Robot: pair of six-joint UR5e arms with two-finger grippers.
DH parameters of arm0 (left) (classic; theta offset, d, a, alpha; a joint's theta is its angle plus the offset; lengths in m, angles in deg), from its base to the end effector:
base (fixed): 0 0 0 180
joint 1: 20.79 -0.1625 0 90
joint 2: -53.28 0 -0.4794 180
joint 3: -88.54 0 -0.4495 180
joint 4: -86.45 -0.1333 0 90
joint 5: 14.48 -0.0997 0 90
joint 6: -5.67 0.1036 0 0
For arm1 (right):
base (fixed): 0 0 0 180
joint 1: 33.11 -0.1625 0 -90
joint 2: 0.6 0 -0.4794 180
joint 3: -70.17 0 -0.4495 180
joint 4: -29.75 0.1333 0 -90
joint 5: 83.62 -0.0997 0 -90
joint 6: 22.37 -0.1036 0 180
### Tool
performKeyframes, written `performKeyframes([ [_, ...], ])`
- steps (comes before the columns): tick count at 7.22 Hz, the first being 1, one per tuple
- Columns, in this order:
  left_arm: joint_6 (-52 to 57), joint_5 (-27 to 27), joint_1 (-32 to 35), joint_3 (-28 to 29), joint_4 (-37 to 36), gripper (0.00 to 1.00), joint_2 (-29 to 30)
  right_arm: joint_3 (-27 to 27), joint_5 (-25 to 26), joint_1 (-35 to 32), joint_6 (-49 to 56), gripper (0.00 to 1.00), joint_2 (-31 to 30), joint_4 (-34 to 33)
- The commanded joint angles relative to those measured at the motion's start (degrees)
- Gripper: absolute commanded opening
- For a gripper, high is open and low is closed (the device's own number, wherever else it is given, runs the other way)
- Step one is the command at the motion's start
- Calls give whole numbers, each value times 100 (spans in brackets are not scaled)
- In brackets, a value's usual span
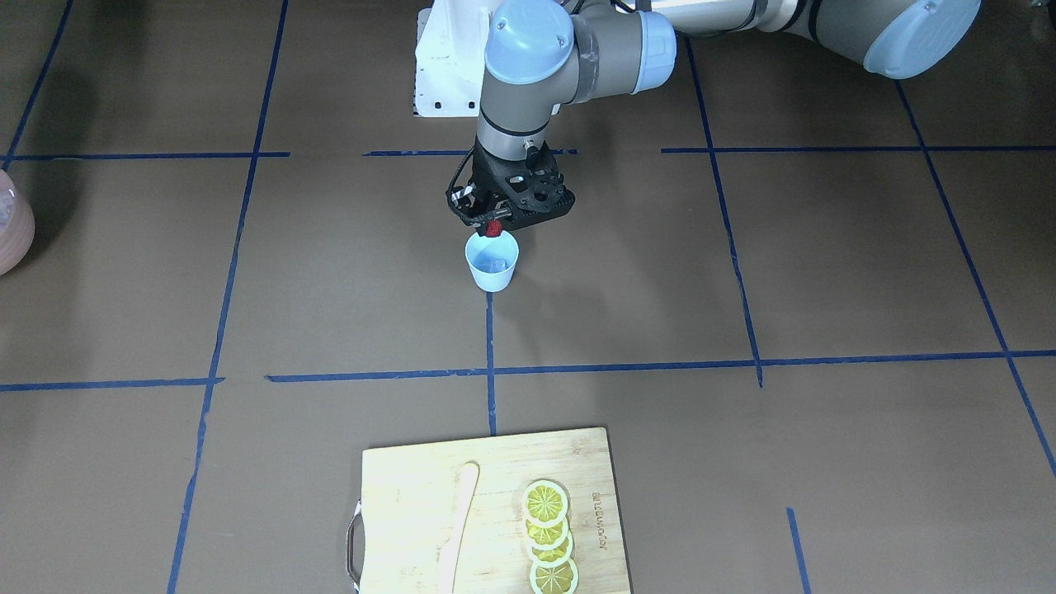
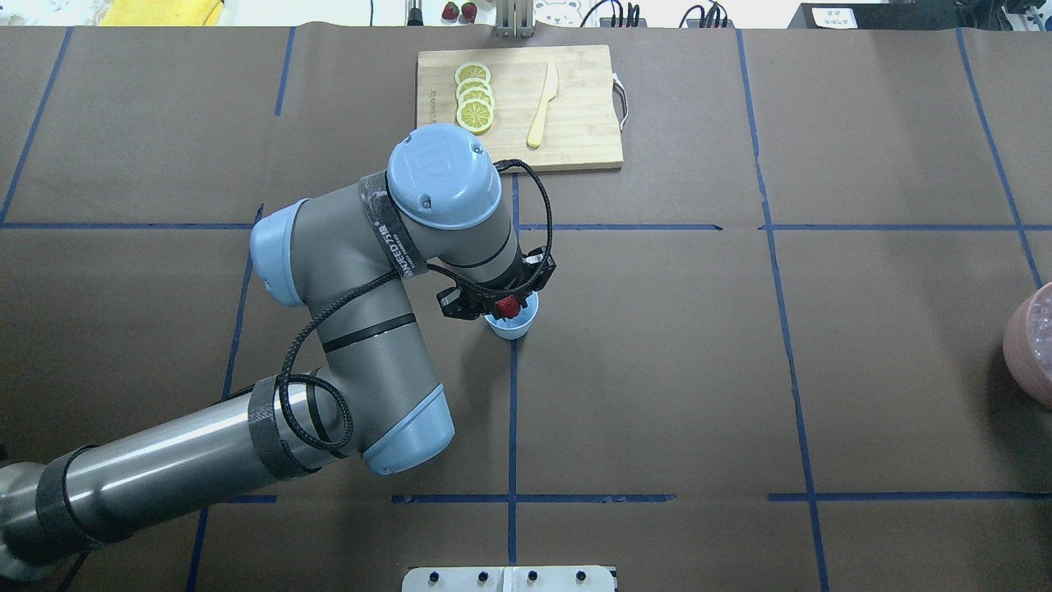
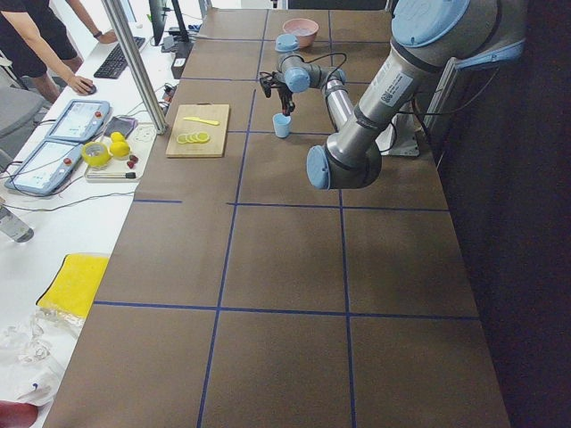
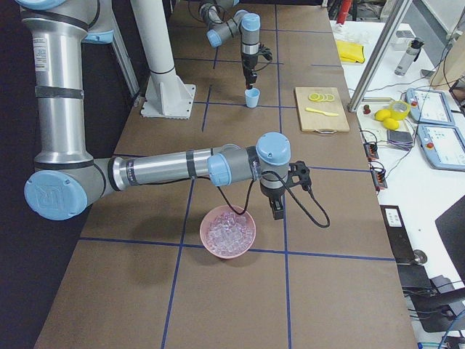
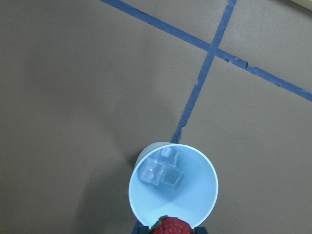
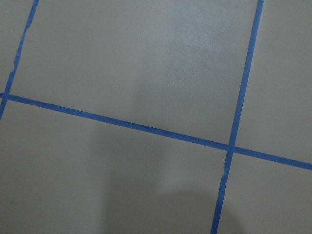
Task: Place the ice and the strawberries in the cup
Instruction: 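Open the left gripper to drop the strawberry into the cup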
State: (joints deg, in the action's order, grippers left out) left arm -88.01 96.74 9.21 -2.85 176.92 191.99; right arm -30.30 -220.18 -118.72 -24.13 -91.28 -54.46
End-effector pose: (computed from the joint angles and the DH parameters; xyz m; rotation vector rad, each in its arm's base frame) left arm 0.6332 -0.4762 0.1183 -0.1390 0.9331 -0.3806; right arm 0.0156 -0.5553 0.6073 0.2132 -0.8205 -0.1536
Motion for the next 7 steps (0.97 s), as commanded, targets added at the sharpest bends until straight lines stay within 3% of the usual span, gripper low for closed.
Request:
performKeyframes([
  [1, 8, -4, -3, 42, 15, 4, 7, 0, 7, 0, 0, 100, -2, 1],
  [5, 16, -83, 23, 69, 24, 12, 15, 0, 7, 0, 9, 100, -20, 9],
  [6, -1, -83, 41, 69, 15, 17, 15, -8, 15, 0, 17, 100, -20, 18],
  [7, -27, -83, 84, 78, 15, 33, 15, -8, 15, 0, 17, 100, -11, 18],
])
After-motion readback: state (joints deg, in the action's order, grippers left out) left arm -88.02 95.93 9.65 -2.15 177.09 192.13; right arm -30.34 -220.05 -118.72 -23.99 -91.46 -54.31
